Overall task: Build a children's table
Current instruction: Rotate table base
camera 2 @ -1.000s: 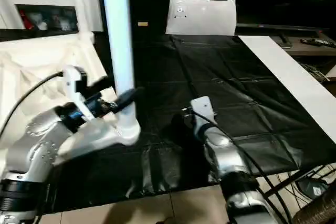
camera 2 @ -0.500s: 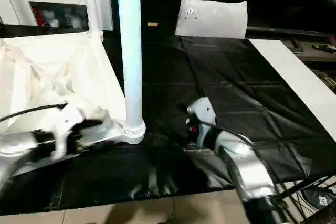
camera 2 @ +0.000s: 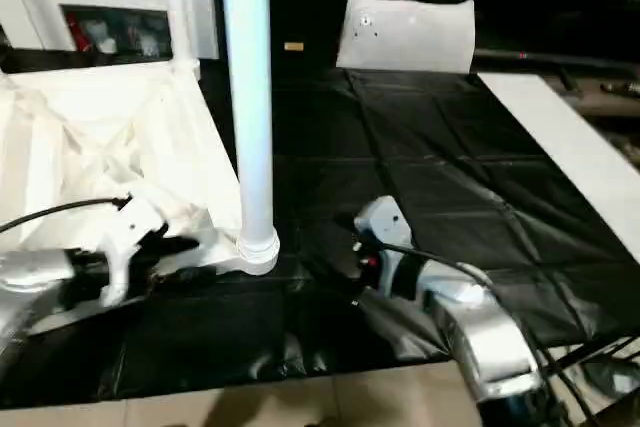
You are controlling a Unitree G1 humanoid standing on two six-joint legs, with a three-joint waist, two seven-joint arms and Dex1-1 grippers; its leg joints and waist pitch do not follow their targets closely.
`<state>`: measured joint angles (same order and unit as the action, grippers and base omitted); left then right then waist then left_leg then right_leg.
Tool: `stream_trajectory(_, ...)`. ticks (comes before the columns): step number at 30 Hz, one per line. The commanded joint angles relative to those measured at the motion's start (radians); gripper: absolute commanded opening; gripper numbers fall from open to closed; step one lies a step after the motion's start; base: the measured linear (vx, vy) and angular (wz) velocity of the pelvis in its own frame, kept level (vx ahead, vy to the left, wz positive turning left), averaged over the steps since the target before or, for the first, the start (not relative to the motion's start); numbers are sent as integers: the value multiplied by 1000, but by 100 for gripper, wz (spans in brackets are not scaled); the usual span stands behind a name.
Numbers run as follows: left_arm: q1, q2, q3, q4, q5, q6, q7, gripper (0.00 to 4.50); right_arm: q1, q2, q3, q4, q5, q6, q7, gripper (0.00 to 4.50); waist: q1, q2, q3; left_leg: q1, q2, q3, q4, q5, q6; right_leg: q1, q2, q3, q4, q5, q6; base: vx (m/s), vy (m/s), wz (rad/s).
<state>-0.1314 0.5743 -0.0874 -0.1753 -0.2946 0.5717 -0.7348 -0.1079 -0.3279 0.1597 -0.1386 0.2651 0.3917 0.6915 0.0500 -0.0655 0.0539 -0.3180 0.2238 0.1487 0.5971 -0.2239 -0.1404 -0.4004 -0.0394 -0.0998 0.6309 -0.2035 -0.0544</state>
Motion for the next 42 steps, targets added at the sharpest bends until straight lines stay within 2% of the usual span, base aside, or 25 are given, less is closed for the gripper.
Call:
stream_trajectory(1, 34, -32, 65, -58, -38, 16, 64, 258, 28, 10, -18, -60, 32, 33, -31, 450, 2, 23, -54, -27, 2, 9, -62, -114, 46, 67, -76, 63, -98, -246, -87, 0, 0, 0)
stream_trajectory(3, 82, -83, 105, -119, -45, -24, 120, 258, 50, 39, -30, -82, 29, 39, -82, 450, 2, 28, -54, -26, 1, 9, -63, -120, 51, 64, -72, 63, -97, -255, -85, 0, 0, 0)
stream_trajectory(4, 87, -87, 106, -126, -45, -28, 125, 258, 52, 43, -32, -83, 28, 40, -89, 450, 7, 16, -49, -65, -7, -19, -76, -114, 81, 95, -93, 38, -82, -247, -91, 0, 0, 0)
stream_trajectory(5, 98, -96, 110, -140, -45, -36, 134, 258, 56, 52, -37, -84, 26, 42, -105, 450, 0, 32, -53, -56, -2, -30, -73, -106, 125, 87, -102, 24, -95, -253, -92, -13, -16, 34)
stream_trajectory(6, 112, -126, 111, -166, -21, -36, 188, 258, 64, 67, -38, -90, 14, 36, -132, 450, 0, 33, -49, -76, -10, -50, -73, -106, 165, 100, -115, -2, -96, -271, -116, -13, -16, 34)
stream_trajectory(7, 113, -139, 110, -169, -8, -37, 213, 258, 67, 71, -37, -92, 9, 35, -140, 450, -4, 50, -43, -70, -6, -67, -73, -148, 167, 95, -103, -31, -107, -298, -120, -17, -15, 53)
stream_trajectory(8, 113, -171, 105, -174, 19, -39, 269, 258, 73, 84, -42, -97, 4, 38, -161, 450, -13, 44, -40, -66, 5, -82, -77, -195, 157, 92, -98, -44, -108, -311, -122, -17, -38, 58)
stream_trajectory(9, 112, -194, 104, -171, 29, -29, 306, 258, 75, 96, -51, -99, 4, 40, -177, 450, -31, 60, -38, -76, 42, -133, -105, -291, 137, 107, -80, -63, -82, -296, -128, -17, -38, 58)
stream_trajectory(11, 114, -247, 108, -160, 33, 7, 370, 258, 83, 119, -80, -111, 16, 51, -218, 450, -45, 73, -37, -53, 94, -227, -159, -401, 185, 88, -45, -38, 19, -230, -166, -7, -91, 56)
stream_trajectory(12, 117, -266, 111, -157, 34, 21, 391, 258, 86, 126, -89, -118, 21, 55, -233, 450, -36, 58, -27, -74, 25, -200, -117, -335, 194, 86, -81, 3, -25, -225, -205, -5, -103, 60)
stream_trajectory(13, 119, -277, 103, -160, 43, 17, 402, 258, 91, 132, -100, -125, 23, 64, -252, 450, -23, 20, -24, -33, -23, -74, -31, -278, 106, 62, -138, 38, -144, -482, -139, 33, -107, 36)
stream_trajectory(14, 121, -278, 80, -165, 68, 1, 409, 258, 97, 138, -113, -131, 25, 73, -272, 450, 5, 26, -7, -13, -54, -36, 22, -193, 87, 45, -176, 30, -186, -705, -59, 37, -55, 2)
stream_trajectory(15, 122, -275, 63, -165, 85, -10, 411, 258, 101, 140, -122, -132, 29, 74, -279, 450, 39, -4, -14, -48, -48, -20, 57, -77, 94, 70, -209, 78, -203, -943, 135, 30, -86, -6)
stream_trajectory(16, 124, -276, 48, -165, 97, -17, 416, 258, 106, 138, -125, -134, 25, 69, -284, 450, 58, -5, -28, -46, -44, -19, 63, -64, 108, 67, -220, 109, -198, -976, 183, 0, 0, 0)
stream_trajectory(17, 126, -278, 38, -165, 103, -22, 419, 258, 110, 137, -126, -135, 22, 65, -288, 450, 73, -16, -38, -71, -28, -32, 75, -82, 143, 90, -264, 157, -171, -922, 187, 0, 0, 0)
stream_trajectory(18, 127, -277, 23, -162, 120, -30, 423, 258, 120, 127, -121, -140, 8, 66, -291, 450, 84, -4, -44, -101, -16, -63, 92, -76, 164, 116, -305, 182, -159, -768, 105, 0, 0, 0)
stream_trajectory(19, 127, -278, 21, -162, 122, -29, 426, 258, 123, 126, -120, -141, 3, 66, -293, 450, 82, 15, -40, -100, 2, -83, 72, -38, 166, 116, -296, 162, -152, -594, -40, -18, 83, -12)
stream_trajectory(20, 128, -282, 17, -162, 127, -25, 434, 258, 131, 124, -118, -145, -9, 66, -298, 450, 77, 27, -39, -85, 7, -80, 41, -9, 168, 105, -259, 131, -143, -512, -103, -25, 118, -4)
stream_trajectory(21, 129, -288, 20, -160, 134, -18, 445, 258, 144, 125, -119, -154, -14, 68, -311, 450, 58, 49, -34, -52, 13, -61, -37, -5, 188, 72, -150, 63, -112, -383, -164, -25, 118, -4)
stream_trajectory(22, 129, -286, 20, -157, 137, -17, 446, 258, 147, 126, -121, -157, -14, 69, -317, 450, 23, 55, -49, -15, 32, -61, -53, -17, 204, 54, -91, 32, -64, -255, -165, -5, 135, 4)
stream_trajectory(23, 128, -276, 16, -150, 147, -20, 444, 258, 155, 129, -125, -165, -15, 71, -329, 450, 18, 62, -51, 0, 39, -63, -57, -44, 205, 44, -80, 30, -58, -202, -159, -13, 132, 2)
stream_trajectory(26, 125, -267, 15, -138, 155, -31, 442, 258, 167, 128, -120, -174, -20, 69, -334, 450, -13, 63, -37, -20, 39, -70, -90, -336, 60, 68, -95, 51, -75, -153, -107, -51, 113, -4)
stream_trajectory(28, 117, -273, 27, -129, 145, -29, 444, 258, 168, 125, -109, -177, -31, 71, -339, 450, -43, 52, -27, -21, 13, -67, -85, -512, 8, 62, -114, 59, -116, -391, -57, -72, 66, -9)
stream_trajectory(33, 98, -243, 3, -106, 129, -107, 350, 258, 150, 102, -85, -160, -70, 59, -342, 450, -84, 34, -22, -23, -3, -73, -72, -537, 38, 56, -131, 47, -165, -664, 36, 0, 0, 0)
stream_trajectory(42, 33, -261, 48, -51, 83, -87, 334, 319, 119, 66, -61, -158, -78, 72, -306, 450, -108, 48, -20, -17, 2, -72, -65, -525, 65, 58, -133, 11, -186, -651, 34, 0, 0, 0)
